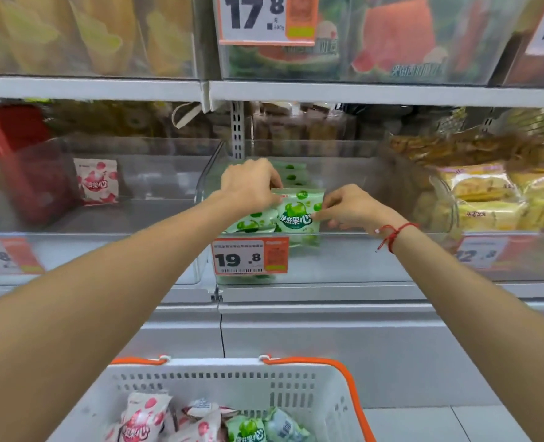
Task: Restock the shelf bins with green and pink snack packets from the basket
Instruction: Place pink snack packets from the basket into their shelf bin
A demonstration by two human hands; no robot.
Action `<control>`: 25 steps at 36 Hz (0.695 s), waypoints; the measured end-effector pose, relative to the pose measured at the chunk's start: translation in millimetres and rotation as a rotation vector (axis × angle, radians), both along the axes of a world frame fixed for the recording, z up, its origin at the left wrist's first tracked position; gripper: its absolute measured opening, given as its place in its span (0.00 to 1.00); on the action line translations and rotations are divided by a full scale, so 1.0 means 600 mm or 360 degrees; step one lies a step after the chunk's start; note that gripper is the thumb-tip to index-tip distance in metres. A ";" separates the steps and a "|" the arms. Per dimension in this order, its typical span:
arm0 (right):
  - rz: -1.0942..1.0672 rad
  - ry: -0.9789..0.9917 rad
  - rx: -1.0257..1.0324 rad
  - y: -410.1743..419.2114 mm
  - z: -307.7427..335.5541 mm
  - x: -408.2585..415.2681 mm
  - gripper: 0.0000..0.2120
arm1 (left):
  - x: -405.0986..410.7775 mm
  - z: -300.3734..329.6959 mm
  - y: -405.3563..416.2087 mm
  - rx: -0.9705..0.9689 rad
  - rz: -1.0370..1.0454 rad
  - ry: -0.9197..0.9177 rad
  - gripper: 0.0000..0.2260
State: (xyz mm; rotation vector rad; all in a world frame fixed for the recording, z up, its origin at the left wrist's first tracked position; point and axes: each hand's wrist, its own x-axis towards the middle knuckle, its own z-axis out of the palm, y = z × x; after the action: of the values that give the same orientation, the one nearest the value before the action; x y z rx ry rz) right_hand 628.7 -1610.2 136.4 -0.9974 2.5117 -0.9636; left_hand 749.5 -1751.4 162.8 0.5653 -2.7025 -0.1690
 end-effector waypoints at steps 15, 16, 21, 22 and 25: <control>-0.0040 0.0171 0.0204 0.021 0.013 0.006 0.28 | 0.026 -0.004 0.025 -0.0057 0.0079 0.0002 0.15; -0.0057 0.0215 0.0133 0.027 0.020 0.013 0.29 | 0.037 -0.003 0.031 -0.0023 0.0071 0.0082 0.14; -0.0020 0.0443 -0.0289 0.053 0.048 0.075 0.17 | 0.115 -0.016 0.073 0.0128 -0.0003 0.0448 0.11; 0.0030 0.0454 -0.0343 0.057 0.050 0.091 0.11 | 0.133 -0.025 0.081 0.0175 0.0004 0.0504 0.10; 0.0249 0.0332 -0.0359 0.069 0.038 0.142 0.03 | 0.186 -0.065 0.101 0.0340 0.0057 0.0589 0.08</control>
State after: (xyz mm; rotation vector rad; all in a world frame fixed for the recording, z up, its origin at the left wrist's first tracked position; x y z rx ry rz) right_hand 713.9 -1569.0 159.5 -1.4073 2.4783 -1.1674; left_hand 860.9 -1690.7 123.6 0.5784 -2.3275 -0.5054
